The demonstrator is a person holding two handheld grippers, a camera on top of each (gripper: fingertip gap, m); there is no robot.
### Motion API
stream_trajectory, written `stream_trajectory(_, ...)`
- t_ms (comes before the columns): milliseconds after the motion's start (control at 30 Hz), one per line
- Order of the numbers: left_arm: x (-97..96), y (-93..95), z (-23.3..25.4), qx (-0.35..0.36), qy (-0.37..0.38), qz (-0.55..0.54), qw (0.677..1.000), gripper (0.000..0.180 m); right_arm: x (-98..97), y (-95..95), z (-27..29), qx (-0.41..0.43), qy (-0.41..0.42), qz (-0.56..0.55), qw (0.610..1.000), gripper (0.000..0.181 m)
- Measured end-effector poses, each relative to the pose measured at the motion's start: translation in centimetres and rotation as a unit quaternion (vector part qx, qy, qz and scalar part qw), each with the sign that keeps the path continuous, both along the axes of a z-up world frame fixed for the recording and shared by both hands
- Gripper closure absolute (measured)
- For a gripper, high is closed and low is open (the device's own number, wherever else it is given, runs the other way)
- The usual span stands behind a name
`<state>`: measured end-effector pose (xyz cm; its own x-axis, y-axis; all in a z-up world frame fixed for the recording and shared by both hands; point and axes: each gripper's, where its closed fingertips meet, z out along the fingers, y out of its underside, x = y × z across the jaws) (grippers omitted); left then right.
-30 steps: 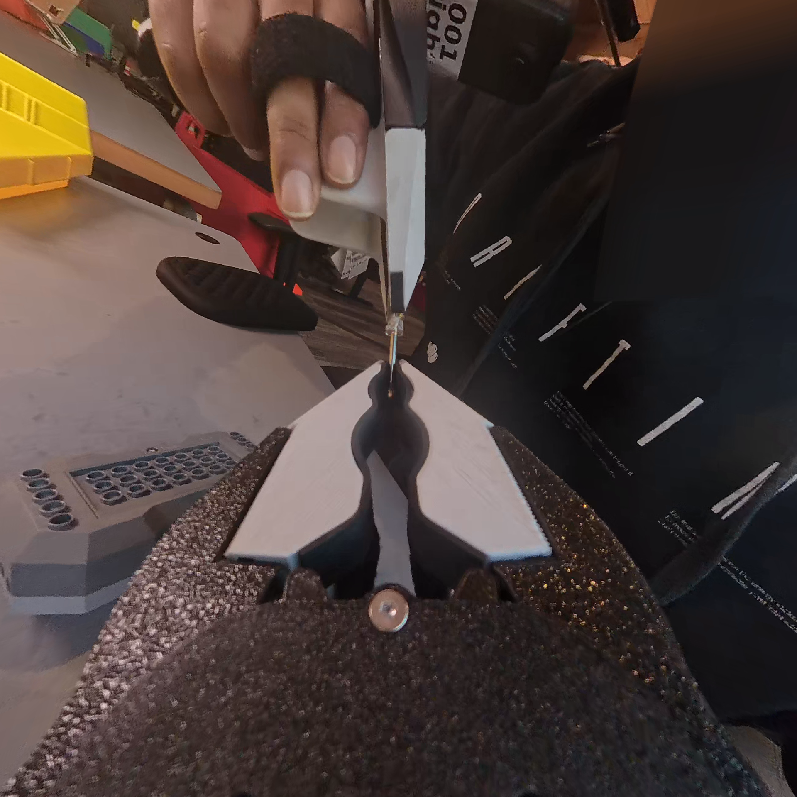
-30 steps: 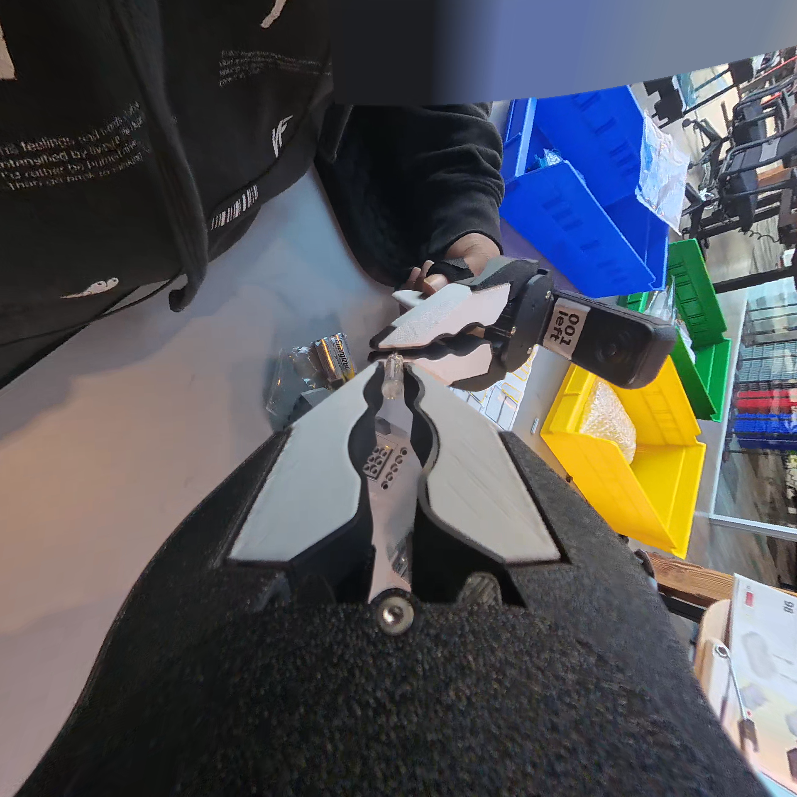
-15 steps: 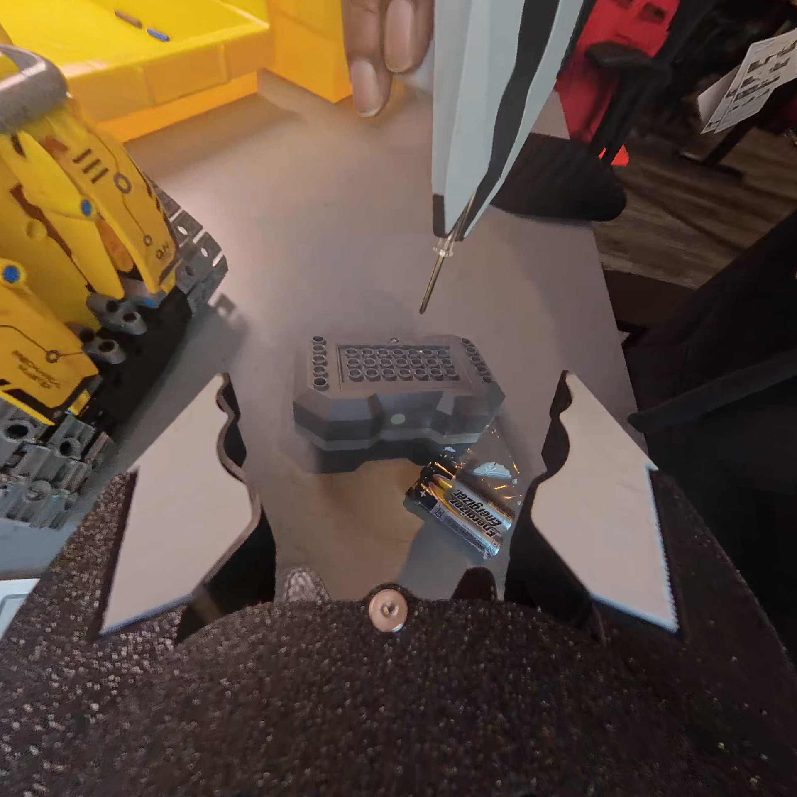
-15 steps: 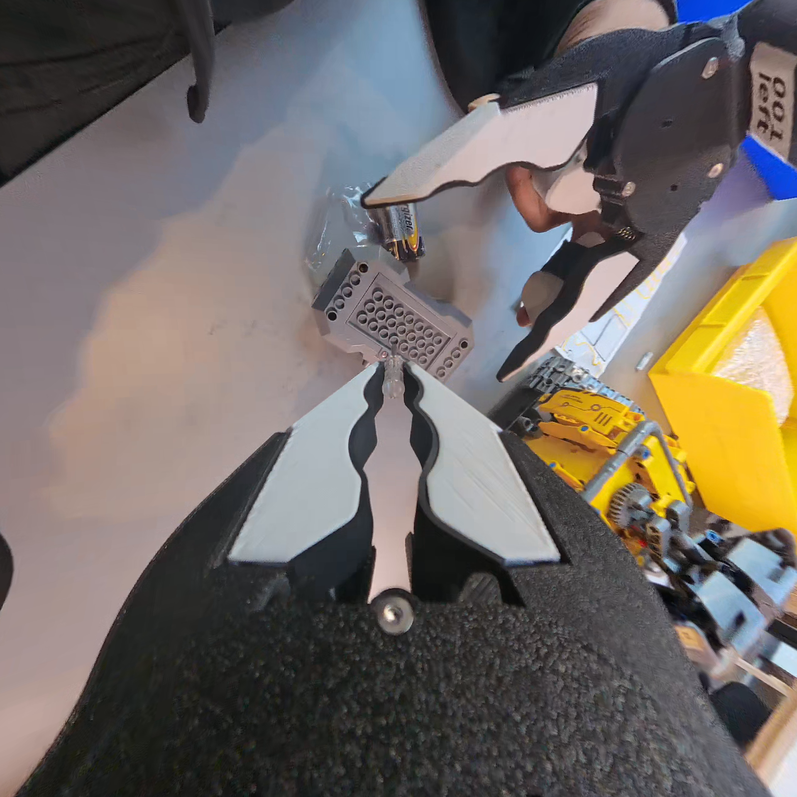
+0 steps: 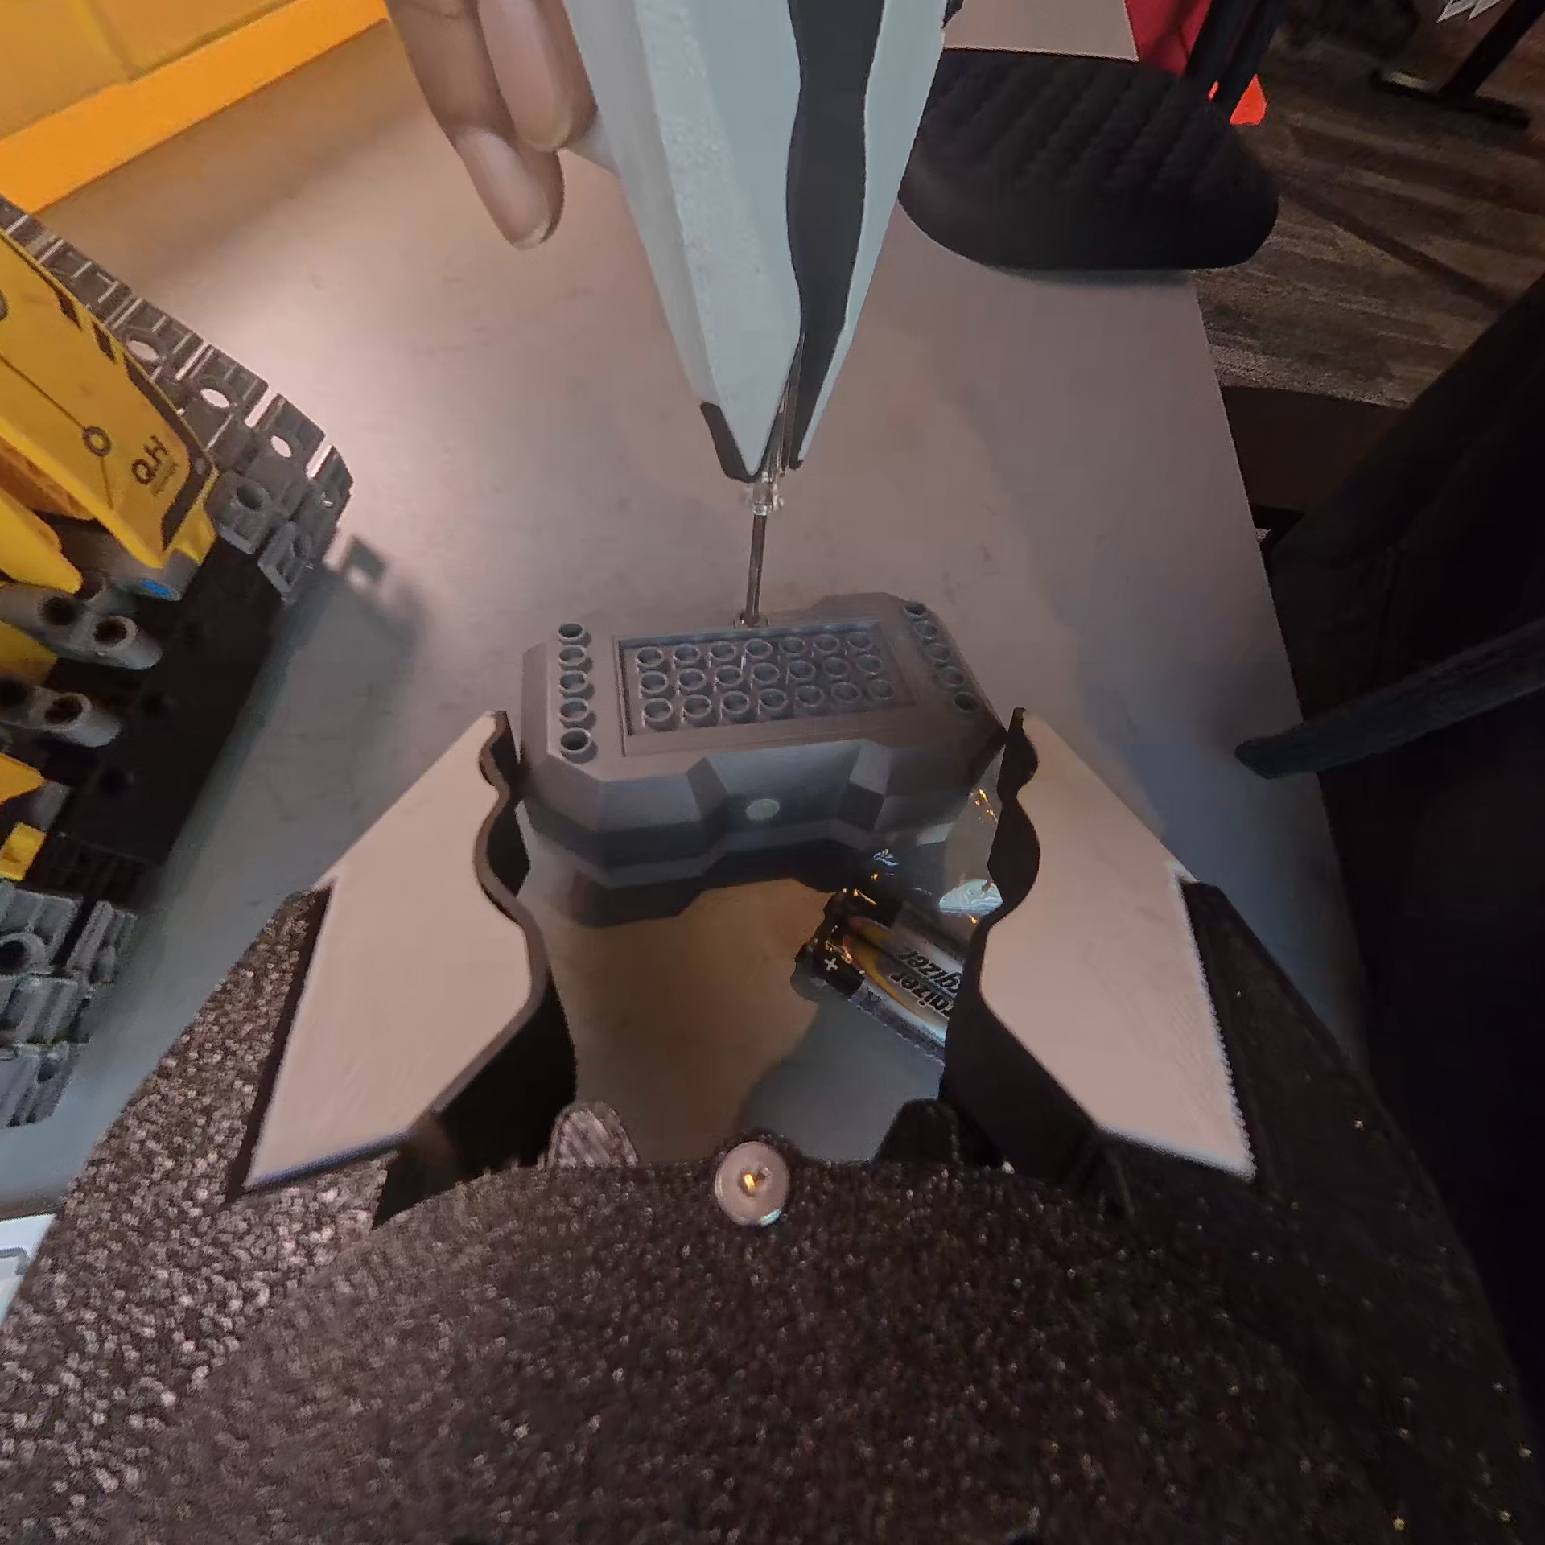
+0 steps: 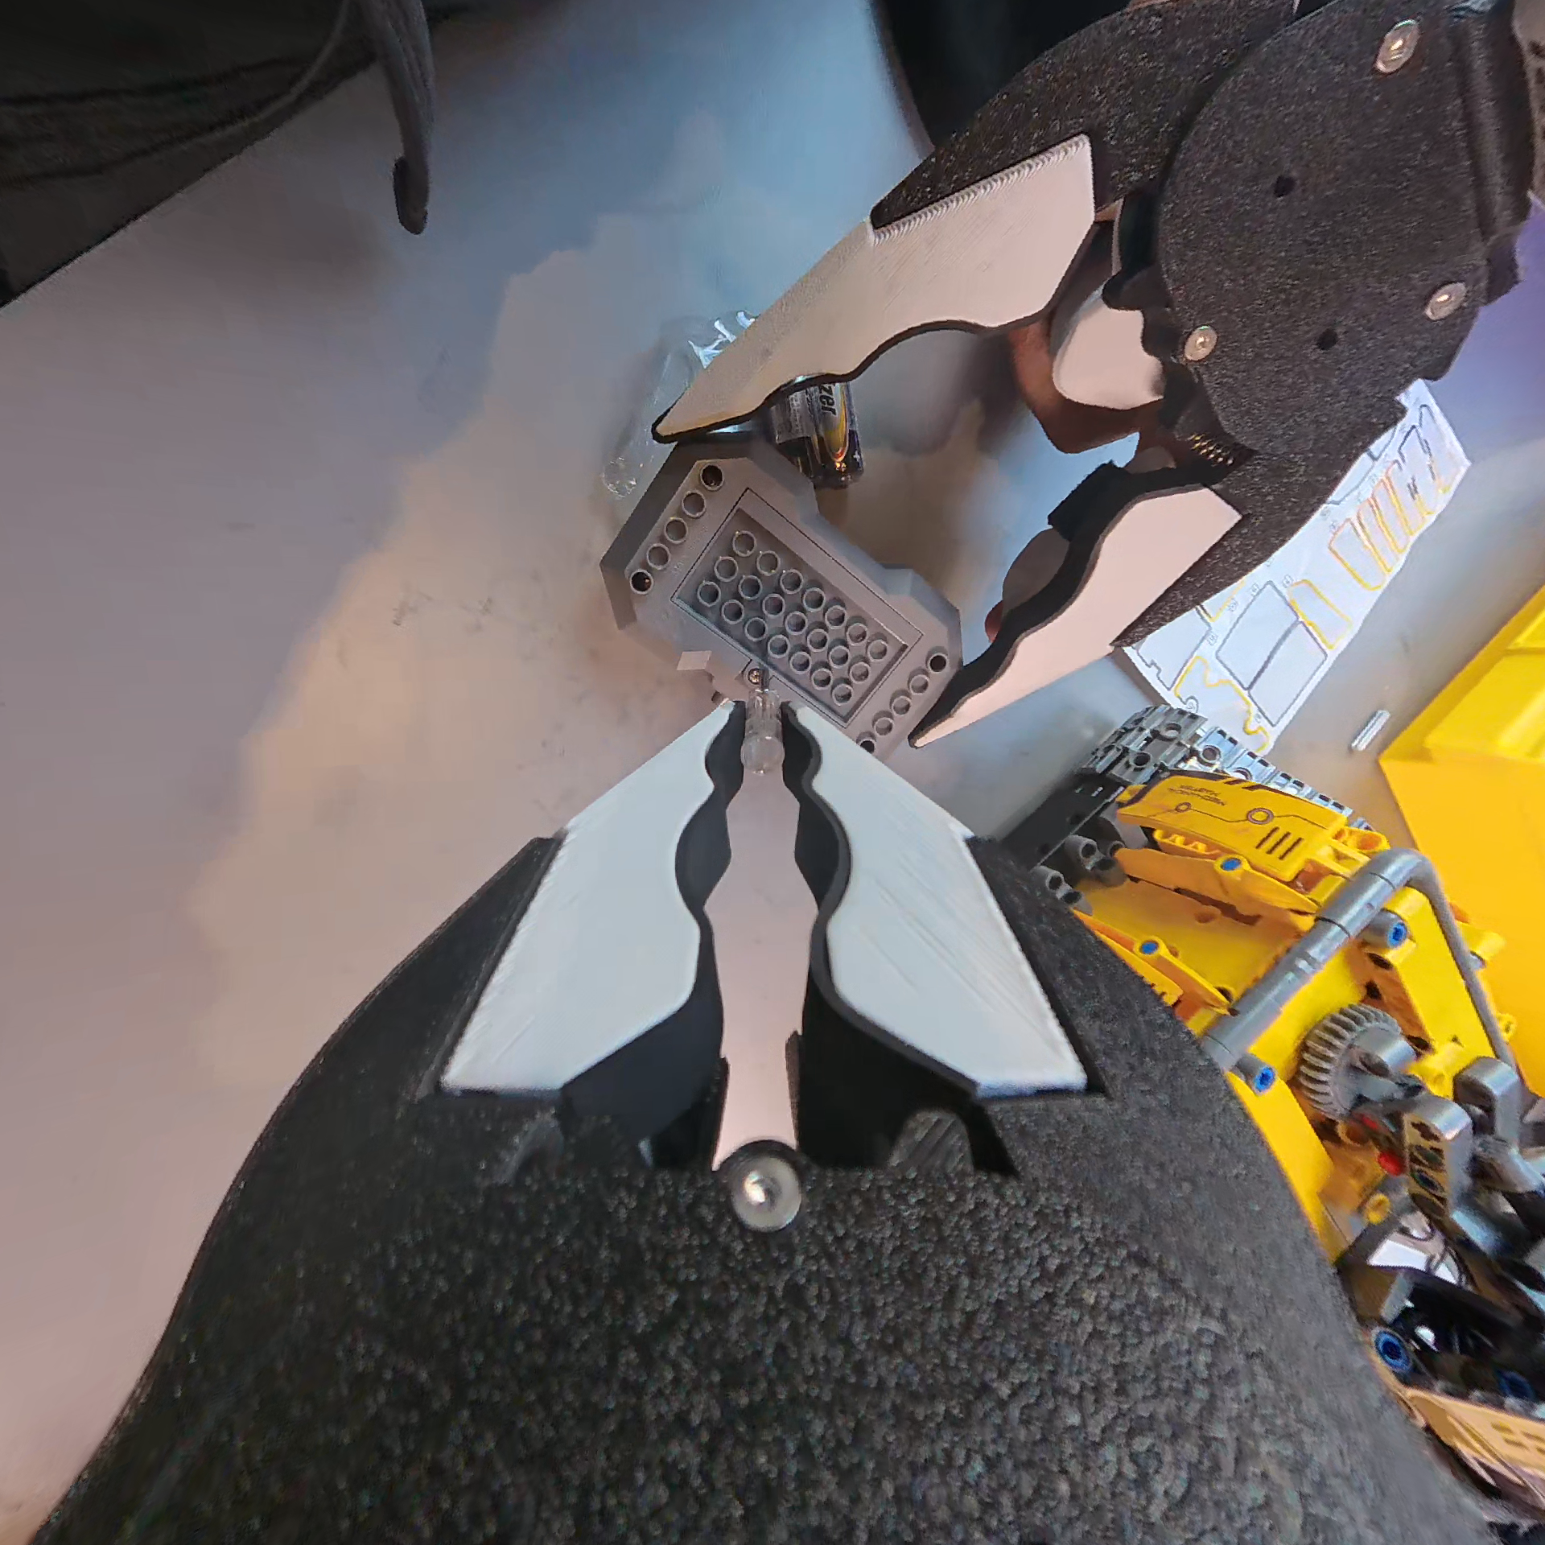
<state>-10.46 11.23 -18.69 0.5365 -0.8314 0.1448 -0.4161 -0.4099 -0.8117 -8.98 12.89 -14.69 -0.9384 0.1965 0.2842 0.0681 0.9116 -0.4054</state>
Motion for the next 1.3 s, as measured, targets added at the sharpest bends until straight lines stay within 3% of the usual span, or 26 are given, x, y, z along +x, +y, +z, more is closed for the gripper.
stream_trajectory(567, -0.02, 0.10, -0.02, -0.001, 0.000, -0.006, 1.000, 0.067, 0.01, -0.06, -0.10, 0.046, -0.019, 0.060, 0.997, 0.173)
stream_trajectory(800, -0.06, 0.03, -0.03, 0.000, 0.000, 0.006, 1.000, 0.067, -0.27, 0.10, -0.13, -0.050, -0.081, -0.163, 0.982, 0.173)
stream_trajectory(1000, -0.09, -0.02, -0.03, 0.001, 0.001, 0.030, 1.000, 0.068, -0.21, 0.30, -0.27, -0.149, -0.115, -0.439, 0.879, 0.174)
stream_trajectory(1300, -0.11, -0.03, 0.02, 0.007, 0.004, 0.063, 0.998, 0.068, 0.50, 0.25, -0.55, -0.314, -0.082, -0.723, 0.610, 0.174)
